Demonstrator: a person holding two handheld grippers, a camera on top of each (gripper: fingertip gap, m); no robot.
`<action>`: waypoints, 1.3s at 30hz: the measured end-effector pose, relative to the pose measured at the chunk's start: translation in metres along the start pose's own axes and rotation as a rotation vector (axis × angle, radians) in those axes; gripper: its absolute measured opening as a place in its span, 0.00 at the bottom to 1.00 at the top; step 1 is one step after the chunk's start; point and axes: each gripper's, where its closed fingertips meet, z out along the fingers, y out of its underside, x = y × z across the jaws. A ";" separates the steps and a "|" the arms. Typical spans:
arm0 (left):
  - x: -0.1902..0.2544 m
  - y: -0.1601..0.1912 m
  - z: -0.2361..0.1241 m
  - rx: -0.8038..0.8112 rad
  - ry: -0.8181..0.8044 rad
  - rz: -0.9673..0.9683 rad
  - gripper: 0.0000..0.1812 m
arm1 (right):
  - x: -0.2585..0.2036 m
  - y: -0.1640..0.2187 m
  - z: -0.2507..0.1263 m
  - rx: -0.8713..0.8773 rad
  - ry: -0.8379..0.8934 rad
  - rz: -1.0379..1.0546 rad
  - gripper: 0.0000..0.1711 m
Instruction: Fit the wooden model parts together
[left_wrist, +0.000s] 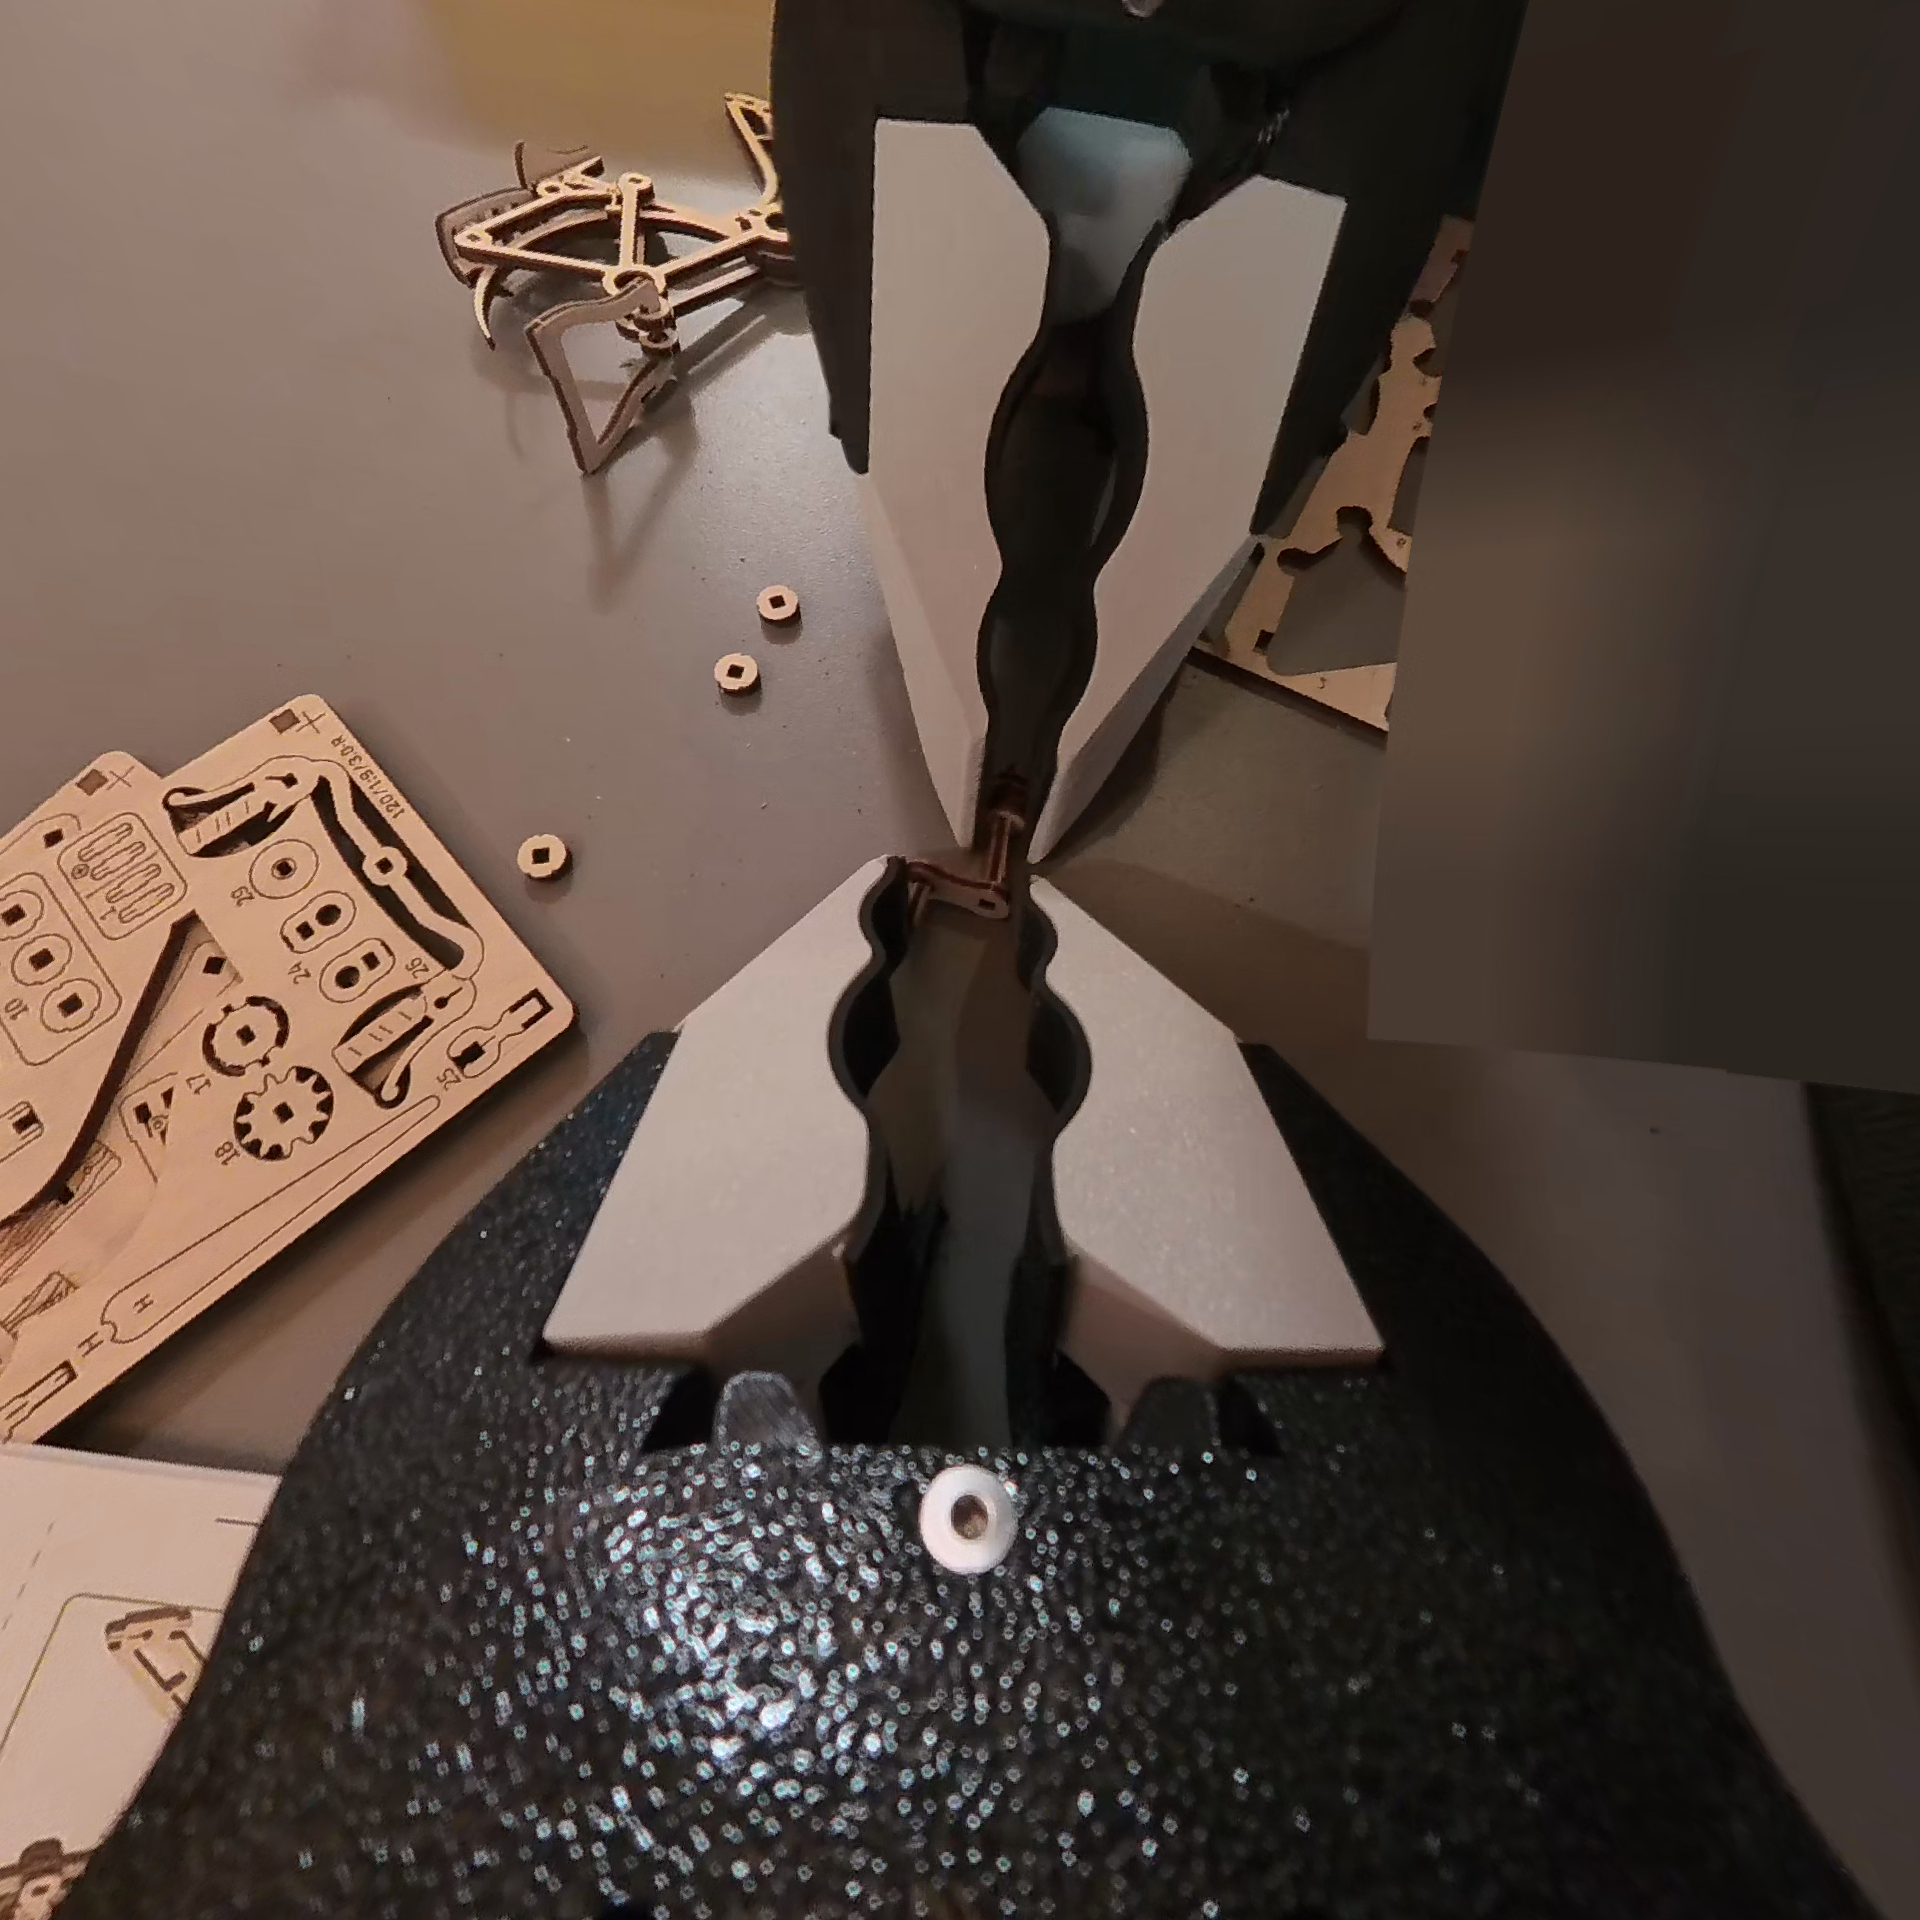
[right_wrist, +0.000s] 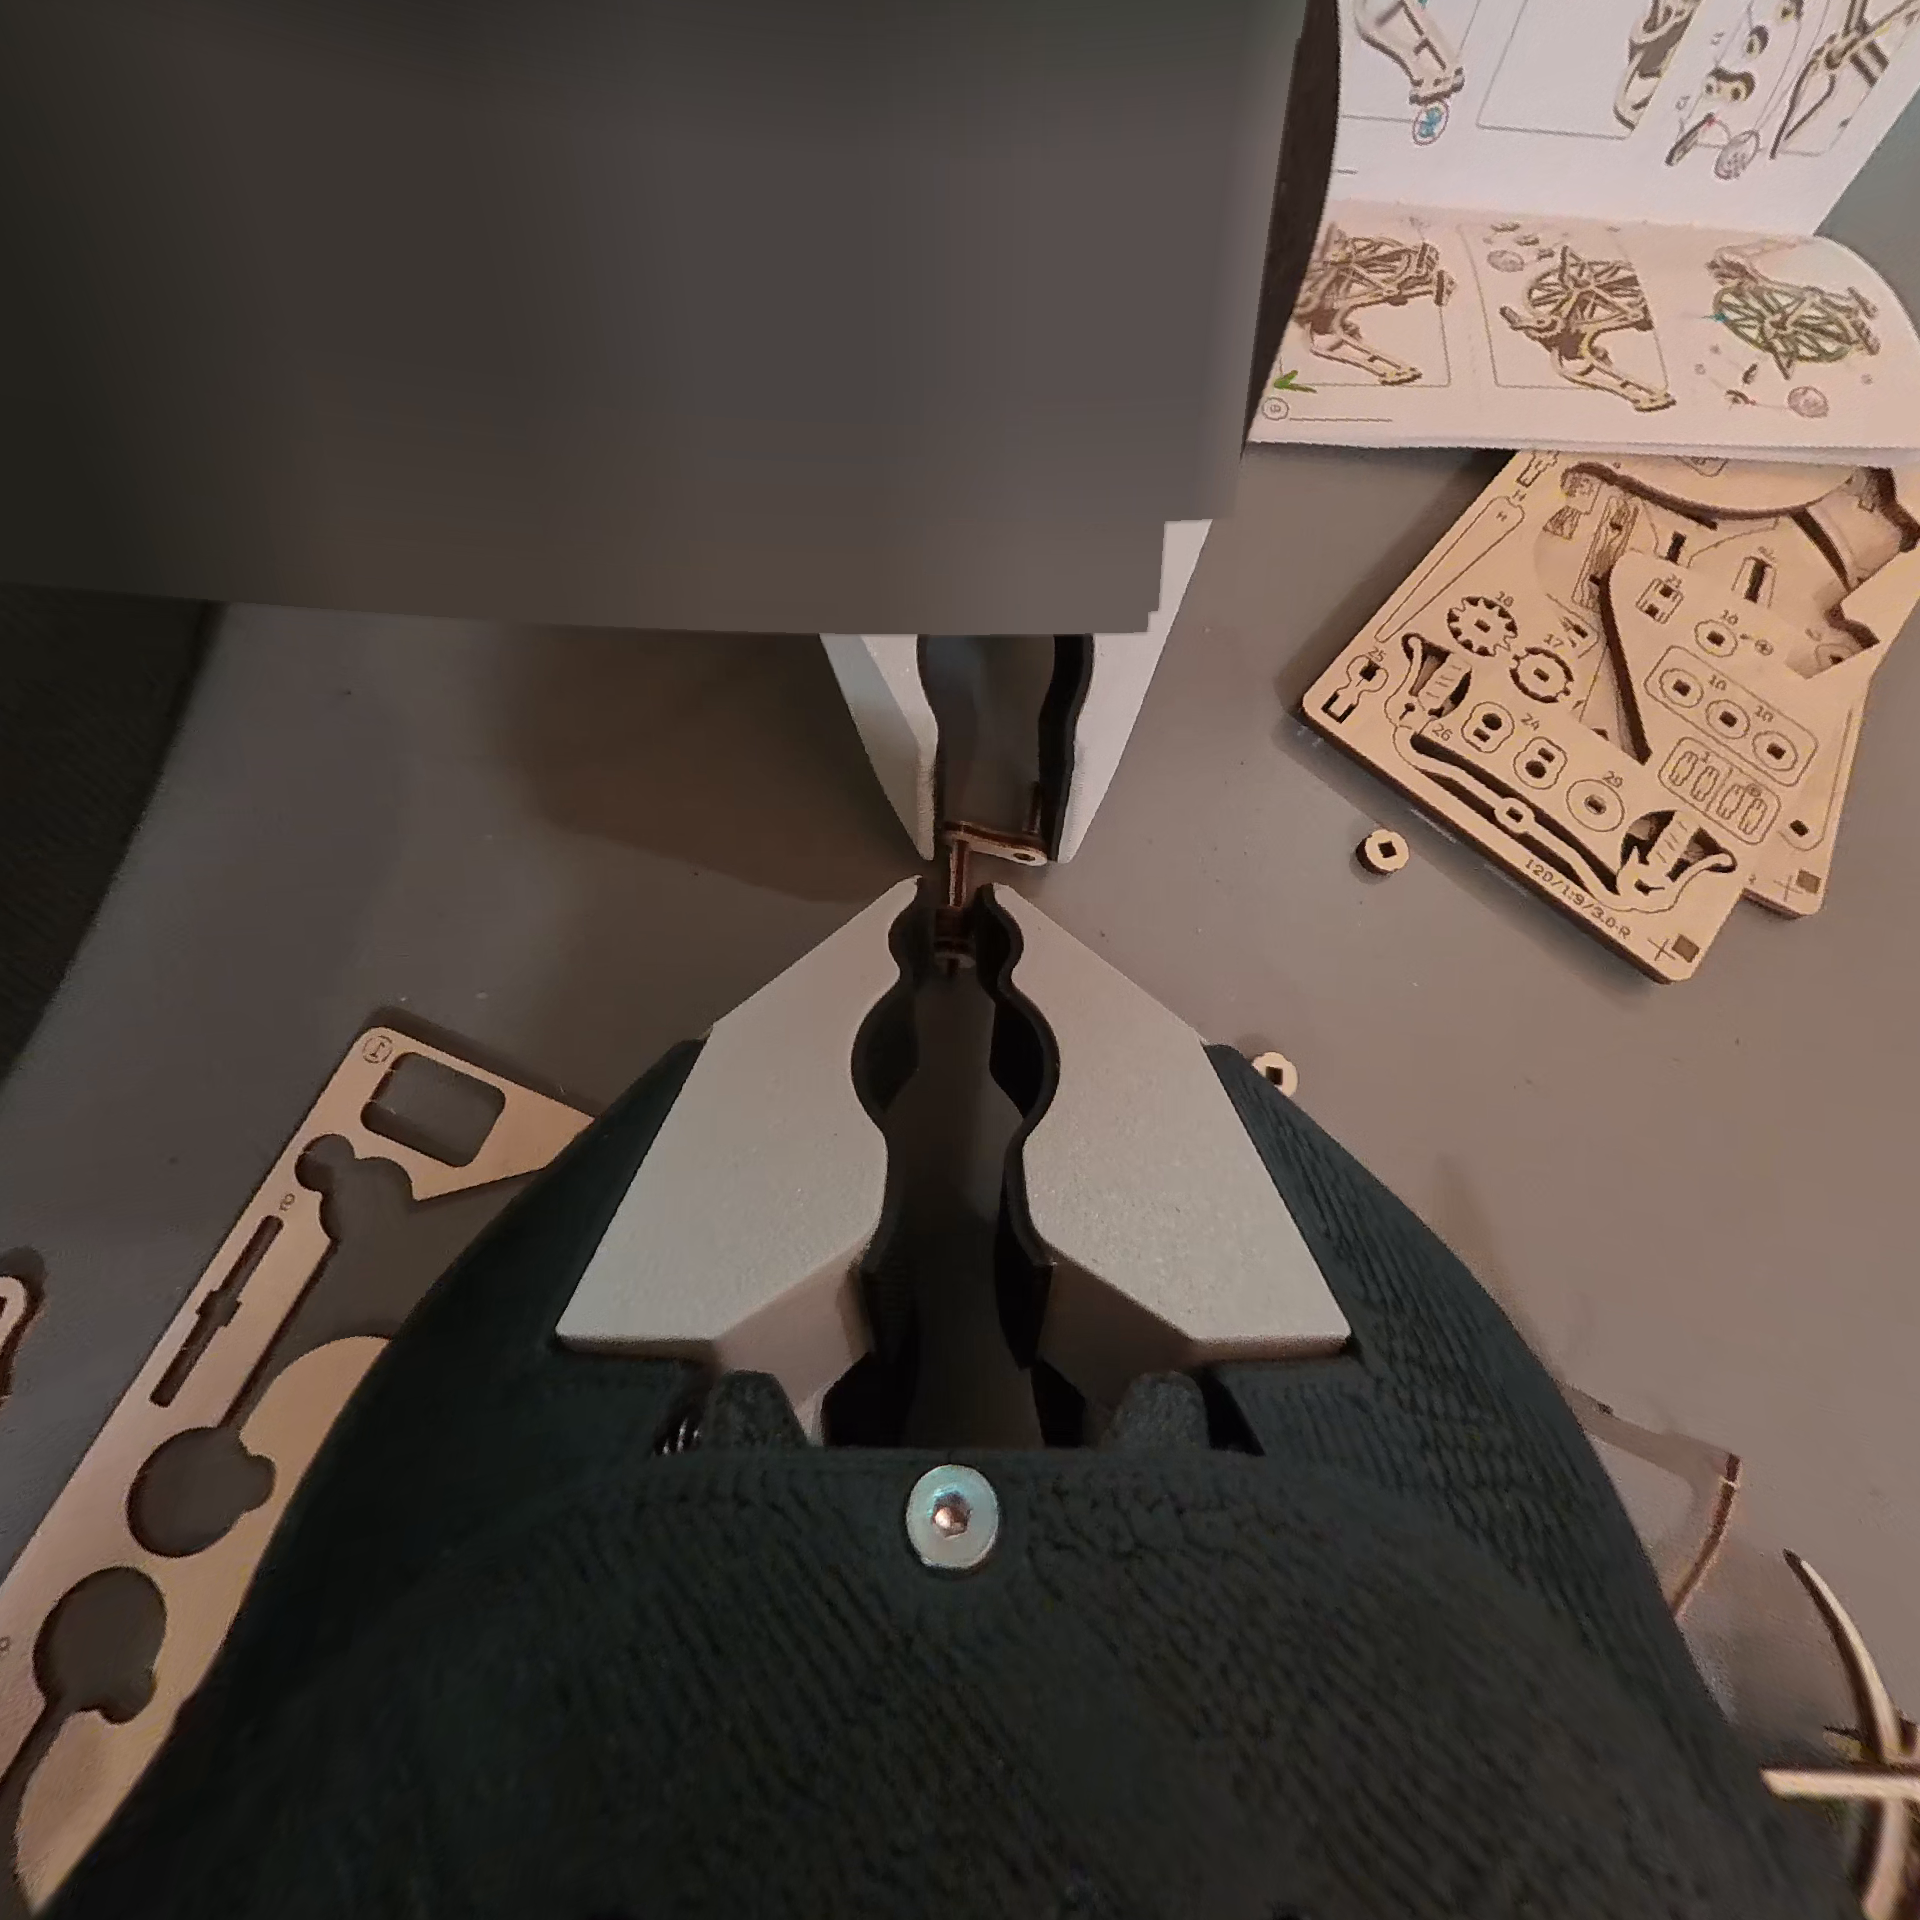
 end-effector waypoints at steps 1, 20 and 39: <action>0.000 0.000 0.000 0.000 -0.003 -0.001 0.10 | 0.000 0.000 0.000 0.000 -0.002 0.010 0.03; 0.006 0.000 -0.001 0.004 0.070 0.083 0.14 | -0.004 0.001 -0.001 0.012 -0.057 -0.038 0.04; 0.006 0.000 -0.001 0.001 0.069 0.075 0.11 | -0.007 0.010 -0.012 0.009 -0.057 -0.053 0.02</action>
